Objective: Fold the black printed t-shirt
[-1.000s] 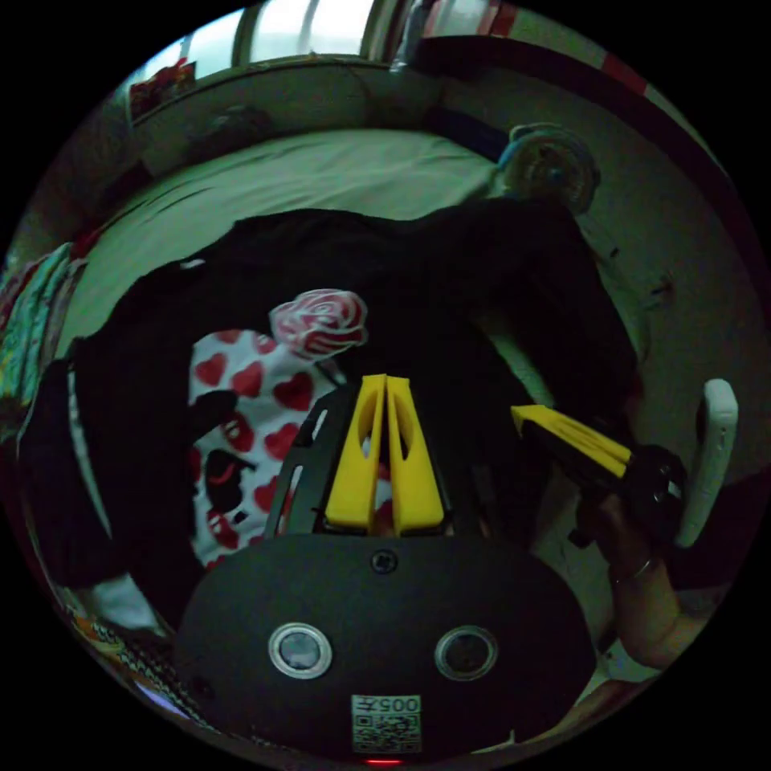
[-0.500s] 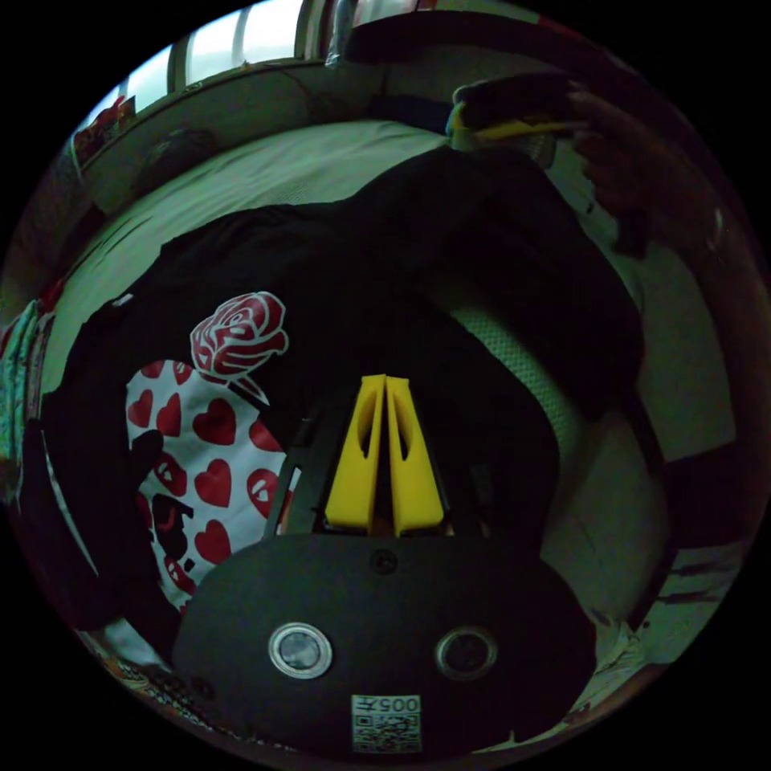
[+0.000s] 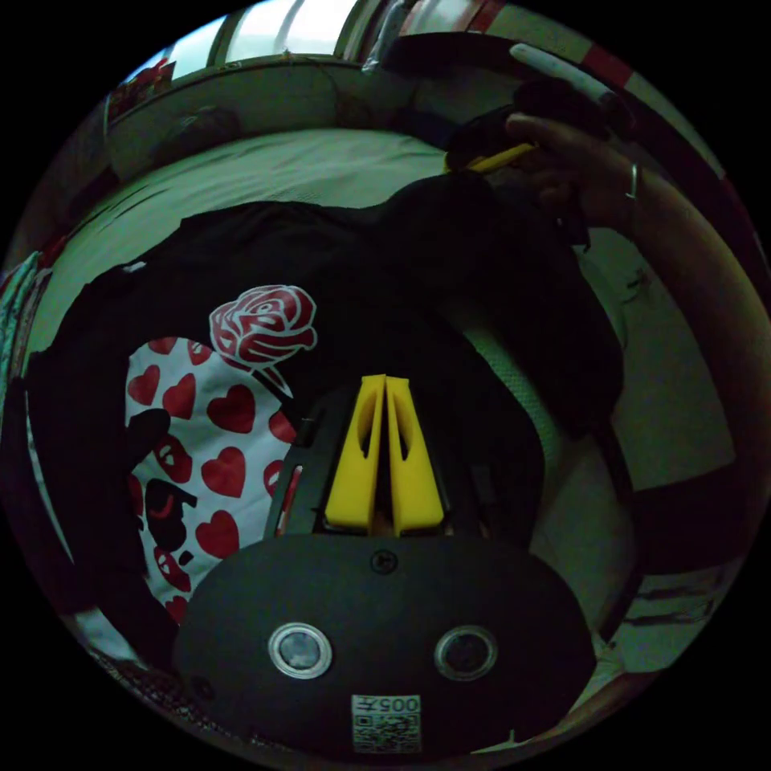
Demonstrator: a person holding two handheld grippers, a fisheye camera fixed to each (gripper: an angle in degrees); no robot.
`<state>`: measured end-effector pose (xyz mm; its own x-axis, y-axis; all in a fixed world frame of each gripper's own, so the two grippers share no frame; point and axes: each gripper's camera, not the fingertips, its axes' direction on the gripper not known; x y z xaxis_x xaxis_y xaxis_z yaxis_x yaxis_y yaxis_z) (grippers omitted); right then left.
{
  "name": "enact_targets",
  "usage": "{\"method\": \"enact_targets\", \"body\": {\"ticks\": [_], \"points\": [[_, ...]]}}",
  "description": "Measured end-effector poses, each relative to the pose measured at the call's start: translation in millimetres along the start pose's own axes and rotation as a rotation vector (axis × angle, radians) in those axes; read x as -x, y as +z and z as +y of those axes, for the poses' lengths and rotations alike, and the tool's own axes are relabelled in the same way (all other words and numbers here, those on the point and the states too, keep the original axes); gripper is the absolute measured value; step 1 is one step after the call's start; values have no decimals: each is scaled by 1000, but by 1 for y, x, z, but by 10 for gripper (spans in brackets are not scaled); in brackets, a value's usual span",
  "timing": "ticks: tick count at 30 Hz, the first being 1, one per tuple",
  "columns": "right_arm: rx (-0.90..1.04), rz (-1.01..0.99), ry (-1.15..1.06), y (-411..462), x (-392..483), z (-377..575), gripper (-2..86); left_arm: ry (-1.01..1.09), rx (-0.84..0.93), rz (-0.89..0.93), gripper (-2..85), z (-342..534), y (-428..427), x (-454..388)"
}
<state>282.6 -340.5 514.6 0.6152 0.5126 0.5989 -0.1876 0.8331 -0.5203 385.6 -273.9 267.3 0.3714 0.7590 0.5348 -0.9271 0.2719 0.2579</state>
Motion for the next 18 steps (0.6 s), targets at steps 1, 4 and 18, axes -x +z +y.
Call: {"method": "enact_targets", "body": {"ticks": [1, 4, 18], "points": [[-24, 4, -36, -9, 8, -1, -5, -24, -13, -10, -6, 0, -3, 7], [-75, -32, -145, -27, 38, 0, -3, -86, -29, -32, -6, 2, -11, 26], [26, -215, -327, 4, 82, 25, 58, -82, -97, 11, 57, 20, -30, 62]]}}
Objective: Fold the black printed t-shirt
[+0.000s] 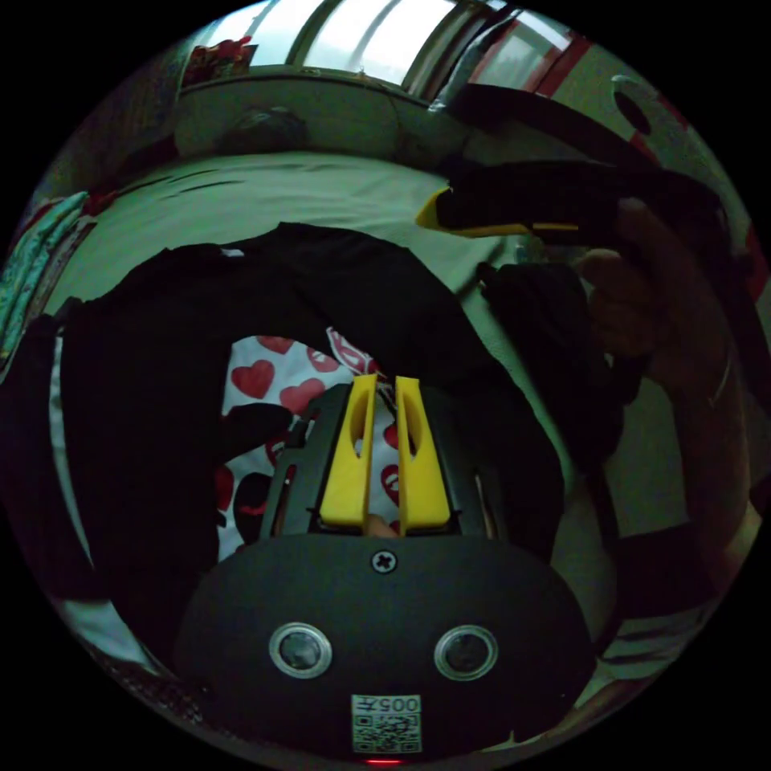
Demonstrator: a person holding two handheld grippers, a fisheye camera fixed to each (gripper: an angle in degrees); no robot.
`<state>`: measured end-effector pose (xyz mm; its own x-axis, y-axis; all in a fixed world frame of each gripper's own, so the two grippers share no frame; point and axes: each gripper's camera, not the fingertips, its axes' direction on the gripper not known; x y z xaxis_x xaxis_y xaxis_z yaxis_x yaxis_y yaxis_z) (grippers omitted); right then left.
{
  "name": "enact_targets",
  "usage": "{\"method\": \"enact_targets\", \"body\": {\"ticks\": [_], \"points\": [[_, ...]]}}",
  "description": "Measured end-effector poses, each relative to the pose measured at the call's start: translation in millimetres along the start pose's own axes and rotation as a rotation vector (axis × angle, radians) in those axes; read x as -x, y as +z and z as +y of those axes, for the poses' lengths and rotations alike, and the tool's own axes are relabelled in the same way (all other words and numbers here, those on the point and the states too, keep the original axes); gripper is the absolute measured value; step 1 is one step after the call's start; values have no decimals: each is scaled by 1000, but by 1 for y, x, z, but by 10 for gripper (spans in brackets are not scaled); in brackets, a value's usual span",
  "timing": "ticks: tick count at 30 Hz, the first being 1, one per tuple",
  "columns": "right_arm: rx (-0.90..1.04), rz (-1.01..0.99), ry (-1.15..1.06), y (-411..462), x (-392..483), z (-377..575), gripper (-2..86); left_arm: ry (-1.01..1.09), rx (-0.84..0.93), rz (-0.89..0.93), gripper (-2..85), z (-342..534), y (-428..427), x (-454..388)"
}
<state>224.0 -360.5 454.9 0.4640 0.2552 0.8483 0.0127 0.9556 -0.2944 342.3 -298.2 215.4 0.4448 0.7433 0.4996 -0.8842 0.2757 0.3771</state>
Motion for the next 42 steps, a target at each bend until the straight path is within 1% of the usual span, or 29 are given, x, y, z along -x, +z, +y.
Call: {"method": "enact_targets", "body": {"ticks": [3, 7, 8, 10, 13, 16, 18, 23, 25, 27, 29, 31, 35, 36, 40, 42], "points": [[75, 11, 54, 25, -22, 17, 60, 18, 18, 62, 60, 1, 7, -5], [198, 59, 68, 59, -36, 42, 58, 25, 93, -18, 55, 6, 18, -7], [171, 56, 58, 56, -36, 46, 57, 22, 108, -21, 54, 8, 19, -6], [187, 74, 42, 53, -35, 45, 55, 11, 122, -22, 51, 16, 13, -3], [76, 154, 6, 40, -32, 37, 60, 13, 117, -23, 49, 29, 3, 1], [-8, 114, 45, 37, -38, 17, 69, 17, 113, -32, 49, 39, -5, 5], [6, 85, 69, 48, -44, 2, 80, 30, 119, -48, 49, 45, -9, 6], [135, 80, 113, 90, -55, -20, 101, 34, 125, -44, 50, 61, -24, 18], [124, 75, 107, 94, -54, -16, 97, 24, 126, -26, 49, 70, -32, 26], [85, 28, 72, 91, -50, -9, 64, 8, 122, -13, 47, 76, -40, 33], [48, 58, 82, 85, -51, -2, 8, -52, 85, 5, 36, 84, -50, 41], [17, 102, 131, 81, -57, 4, -5, -80, 2, -11, 11, 98, -68, 48], [28, 146, 201, 73, -65, 31, -10, -70, -45, -89, -2, 120, -98, 55], [24, 140, 208, 69, -65, 37, -10, -93, -91, -121, -2, 131, -116, 61], [-63, 73, 139, 27, -55, 97, -13, -173, -229, -224, -4, 179, -190, 88], [-73, 50, 98, 11, -47, 128, -15, -202, -216, -270, -4, 207, -215, 104]]}}
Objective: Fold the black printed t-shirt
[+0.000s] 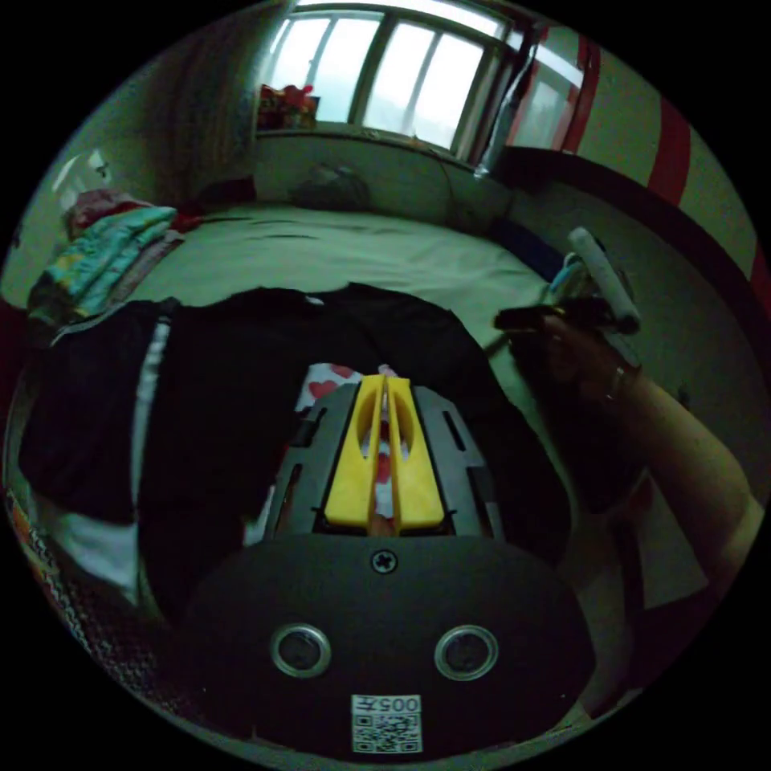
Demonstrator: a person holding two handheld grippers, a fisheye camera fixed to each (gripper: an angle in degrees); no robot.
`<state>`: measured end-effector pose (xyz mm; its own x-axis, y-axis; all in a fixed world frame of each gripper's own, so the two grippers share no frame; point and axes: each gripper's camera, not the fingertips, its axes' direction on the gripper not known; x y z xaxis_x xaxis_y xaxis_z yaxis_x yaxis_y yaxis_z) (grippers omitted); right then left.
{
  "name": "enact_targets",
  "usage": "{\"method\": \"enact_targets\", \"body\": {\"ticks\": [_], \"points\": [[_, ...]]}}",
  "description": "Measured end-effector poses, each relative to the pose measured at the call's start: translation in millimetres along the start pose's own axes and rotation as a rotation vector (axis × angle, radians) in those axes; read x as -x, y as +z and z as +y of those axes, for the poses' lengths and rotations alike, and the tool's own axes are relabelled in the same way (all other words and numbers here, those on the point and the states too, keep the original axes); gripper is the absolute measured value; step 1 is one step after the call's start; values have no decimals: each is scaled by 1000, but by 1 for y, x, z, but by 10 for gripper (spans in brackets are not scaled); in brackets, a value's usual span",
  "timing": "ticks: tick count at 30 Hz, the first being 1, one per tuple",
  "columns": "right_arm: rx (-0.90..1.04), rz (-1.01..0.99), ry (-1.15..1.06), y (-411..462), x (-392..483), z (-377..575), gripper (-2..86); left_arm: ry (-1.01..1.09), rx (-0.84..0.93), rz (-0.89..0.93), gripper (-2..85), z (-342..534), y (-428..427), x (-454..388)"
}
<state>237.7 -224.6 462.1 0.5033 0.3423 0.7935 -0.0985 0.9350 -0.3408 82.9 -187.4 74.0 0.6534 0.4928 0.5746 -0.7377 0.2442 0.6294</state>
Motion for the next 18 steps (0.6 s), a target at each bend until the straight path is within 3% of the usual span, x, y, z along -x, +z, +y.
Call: {"method": "enact_targets", "body": {"ticks": [7, 14, 18], "points": [[28, 46, -113, -40, 26, 130, 1, -95, 129, -142, -3, 85, -70, 100], [14, 44, 30, -42, 25, 235, 41, -188, 220, -45, 55, 142, -96, 158], [45, 72, 44, -39, 27, 270, 60, -168, 271, -110, 82, 164, -103, 175]]}}
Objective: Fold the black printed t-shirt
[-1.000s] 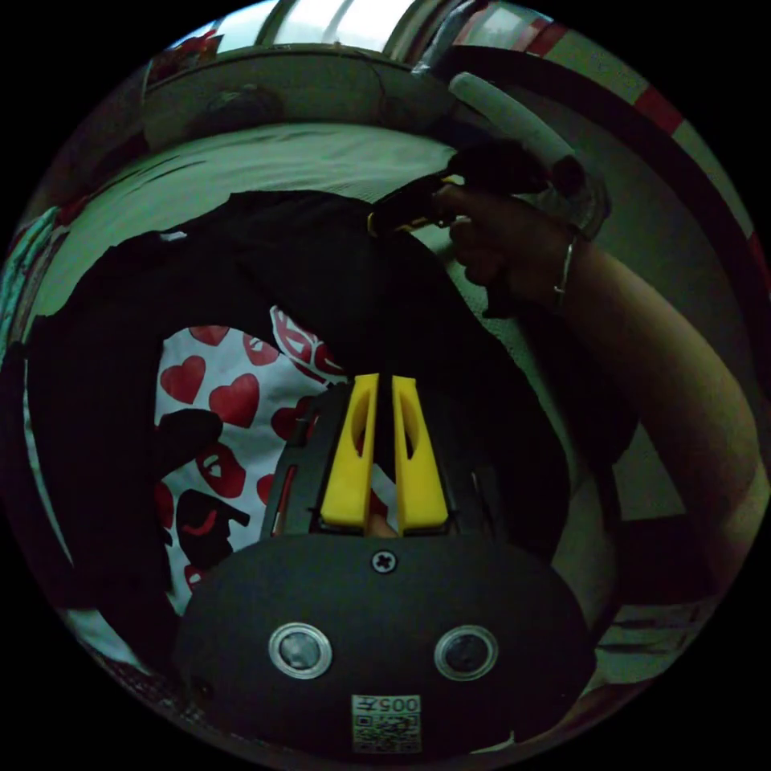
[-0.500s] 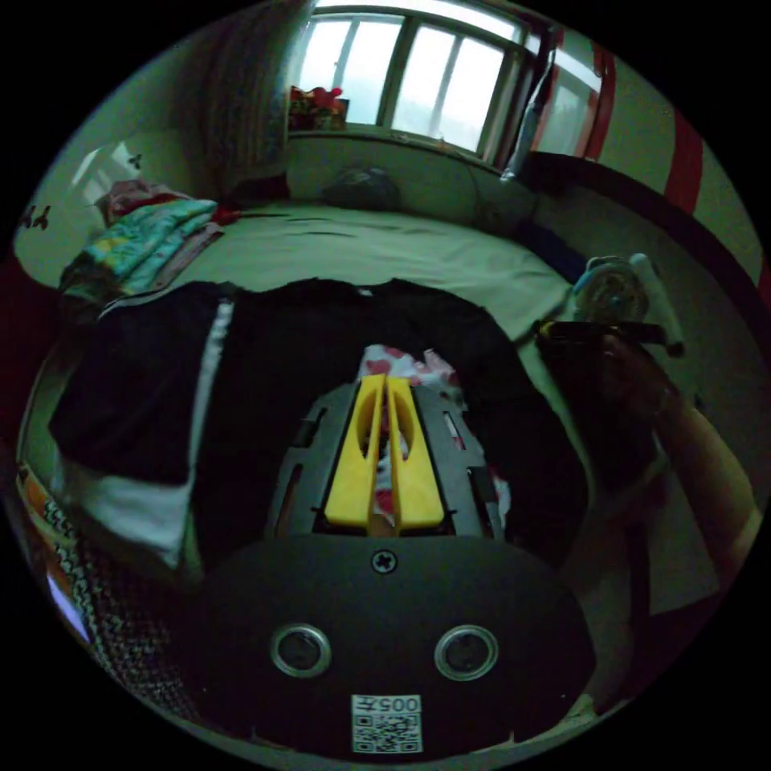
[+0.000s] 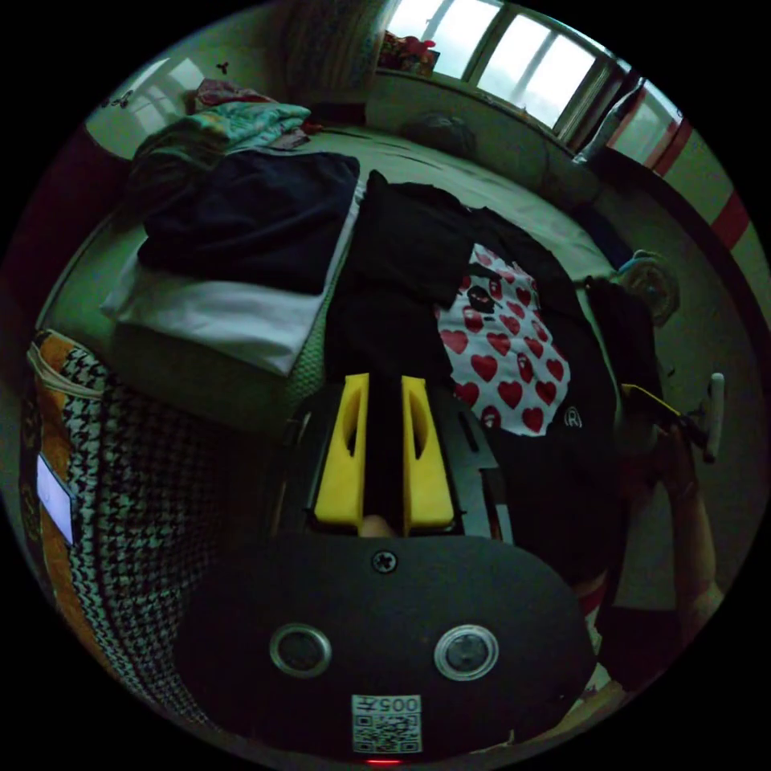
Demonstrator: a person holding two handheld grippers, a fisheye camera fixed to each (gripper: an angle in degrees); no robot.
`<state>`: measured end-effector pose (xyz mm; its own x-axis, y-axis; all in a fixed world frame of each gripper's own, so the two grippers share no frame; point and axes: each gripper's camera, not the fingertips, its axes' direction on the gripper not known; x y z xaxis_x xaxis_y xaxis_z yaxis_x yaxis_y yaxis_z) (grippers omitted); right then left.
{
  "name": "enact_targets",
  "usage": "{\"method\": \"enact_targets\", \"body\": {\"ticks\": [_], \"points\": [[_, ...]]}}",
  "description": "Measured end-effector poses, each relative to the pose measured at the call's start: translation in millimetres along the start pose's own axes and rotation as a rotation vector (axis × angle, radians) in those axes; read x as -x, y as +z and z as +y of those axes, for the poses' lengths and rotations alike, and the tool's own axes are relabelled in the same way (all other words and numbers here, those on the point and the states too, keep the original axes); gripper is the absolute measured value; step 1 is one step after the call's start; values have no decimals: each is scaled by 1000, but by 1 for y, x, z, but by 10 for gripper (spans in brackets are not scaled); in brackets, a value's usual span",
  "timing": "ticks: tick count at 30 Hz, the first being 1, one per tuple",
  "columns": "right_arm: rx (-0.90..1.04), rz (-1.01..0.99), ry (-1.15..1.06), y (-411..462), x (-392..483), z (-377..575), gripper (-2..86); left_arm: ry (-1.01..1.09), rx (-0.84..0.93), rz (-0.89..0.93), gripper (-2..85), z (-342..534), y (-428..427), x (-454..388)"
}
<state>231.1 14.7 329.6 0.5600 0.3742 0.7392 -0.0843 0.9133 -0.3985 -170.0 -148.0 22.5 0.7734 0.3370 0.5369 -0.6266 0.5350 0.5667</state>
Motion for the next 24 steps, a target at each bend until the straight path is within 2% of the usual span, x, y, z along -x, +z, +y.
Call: {"method": "enact_targets", "body": {"ticks": [4, 12, 16, 24], "points": [[71, -60, 59, 9, -7, 25, 72, -14, 91, -44, 96, 9, 12, 21], [66, -49, 72, 10, -13, 63, 67, -31, 109, -113, 132, 15, 17, 54], [97, -57, 104, 21, -11, 81, 63, -42, 117, -86, 133, 19, 23, 69], [22, 13, 87, 24, -3, 121, 58, -68, 155, -62, 120, 27, 19, 95]]}}
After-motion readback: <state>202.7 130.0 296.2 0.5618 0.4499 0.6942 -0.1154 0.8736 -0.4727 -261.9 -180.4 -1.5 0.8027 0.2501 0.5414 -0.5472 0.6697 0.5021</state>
